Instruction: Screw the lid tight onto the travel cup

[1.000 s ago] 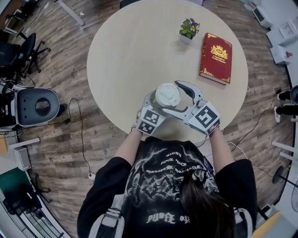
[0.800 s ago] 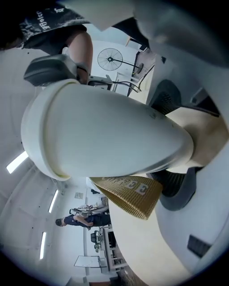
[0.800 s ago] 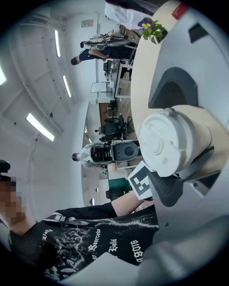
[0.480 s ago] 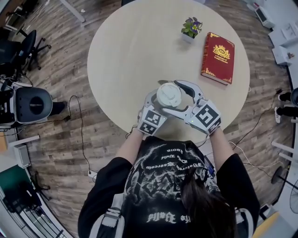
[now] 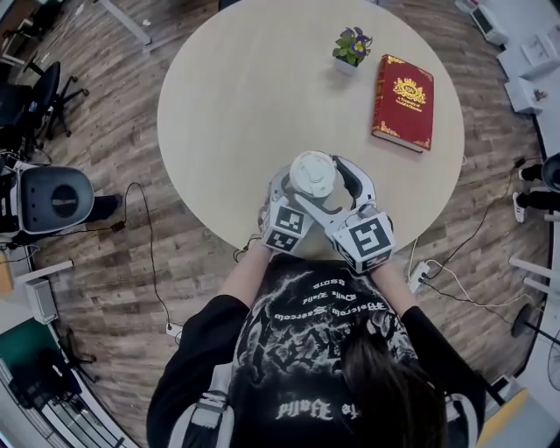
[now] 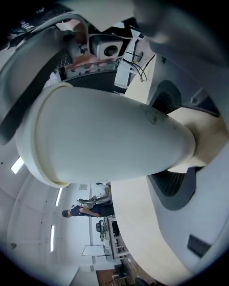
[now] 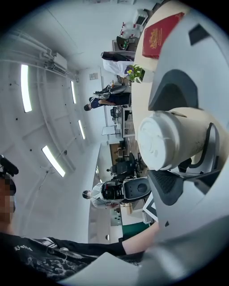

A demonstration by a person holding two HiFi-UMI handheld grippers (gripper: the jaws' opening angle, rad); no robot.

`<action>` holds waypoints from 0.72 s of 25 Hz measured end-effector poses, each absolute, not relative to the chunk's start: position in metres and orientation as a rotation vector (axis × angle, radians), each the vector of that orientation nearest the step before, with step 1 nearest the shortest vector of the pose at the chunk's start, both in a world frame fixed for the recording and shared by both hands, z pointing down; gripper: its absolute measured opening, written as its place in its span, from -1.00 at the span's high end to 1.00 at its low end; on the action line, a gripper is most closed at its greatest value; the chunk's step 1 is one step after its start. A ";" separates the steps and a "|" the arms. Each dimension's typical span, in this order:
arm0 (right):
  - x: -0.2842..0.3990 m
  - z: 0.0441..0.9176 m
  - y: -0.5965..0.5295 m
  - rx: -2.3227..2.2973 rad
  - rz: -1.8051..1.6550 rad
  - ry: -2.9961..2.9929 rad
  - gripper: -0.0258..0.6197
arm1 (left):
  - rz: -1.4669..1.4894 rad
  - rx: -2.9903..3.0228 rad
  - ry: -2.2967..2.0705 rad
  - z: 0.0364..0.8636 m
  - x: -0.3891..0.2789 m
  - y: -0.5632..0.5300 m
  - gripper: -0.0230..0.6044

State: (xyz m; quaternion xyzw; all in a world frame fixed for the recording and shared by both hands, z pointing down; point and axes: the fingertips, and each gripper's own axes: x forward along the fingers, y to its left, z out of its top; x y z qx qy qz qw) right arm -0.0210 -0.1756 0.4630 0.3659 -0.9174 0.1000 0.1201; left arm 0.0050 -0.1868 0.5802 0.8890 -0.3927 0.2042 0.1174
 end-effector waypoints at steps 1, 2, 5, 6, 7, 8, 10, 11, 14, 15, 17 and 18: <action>-0.021 0.464 -0.175 1.054 0.296 -2.690 -0.38 | 0.595 2.607 -1.135 0.581 0.005 -0.186 -0.34; -0.020 0.464 -0.174 1.017 0.300 -2.704 -0.39 | 0.593 2.618 -1.114 0.582 0.005 -0.186 -0.34; -0.021 0.463 -0.172 0.795 0.272 -2.739 -0.37 | 0.614 2.676 -0.987 0.583 0.005 -0.182 -0.34; -0.022 0.462 -0.171 0.702 0.238 -2.741 -0.40 | 0.630 2.698 -0.938 0.582 0.006 -0.181 -0.34; -0.025 0.462 -0.171 0.605 0.200 -2.737 -0.40 | 0.644 2.715 -0.899 0.582 0.006 -0.181 -0.34; -0.029 0.462 -0.171 0.507 0.166 -2.728 -0.40 | 0.656 2.726 -0.871 0.582 0.005 -0.180 -0.34; -0.036 0.463 -0.170 0.341 0.127 -2.699 -0.42 | 0.670 2.731 -0.848 0.583 0.005 -0.179 -0.34; -0.038 0.463 -0.170 0.297 0.119 -2.684 -0.42 | 0.670 2.727 -0.848 0.583 0.005 -0.179 -0.34; -0.039 0.462 -0.169 0.317 0.099 -2.673 -0.41 | 0.668 2.721 -0.880 0.582 0.006 -0.180 -0.34; -0.039 0.461 -0.169 0.356 0.096 -2.679 -0.41 | 0.671 2.724 -0.895 0.581 0.006 -0.180 -0.34; -0.040 0.460 -0.170 0.460 0.102 -2.692 -0.40 | 0.678 2.730 -0.925 0.581 0.007 -0.182 -0.34; -0.040 0.460 -0.171 0.516 0.109 -2.696 -0.40 | 0.680 2.728 -0.938 0.582 0.007 -0.183 -0.34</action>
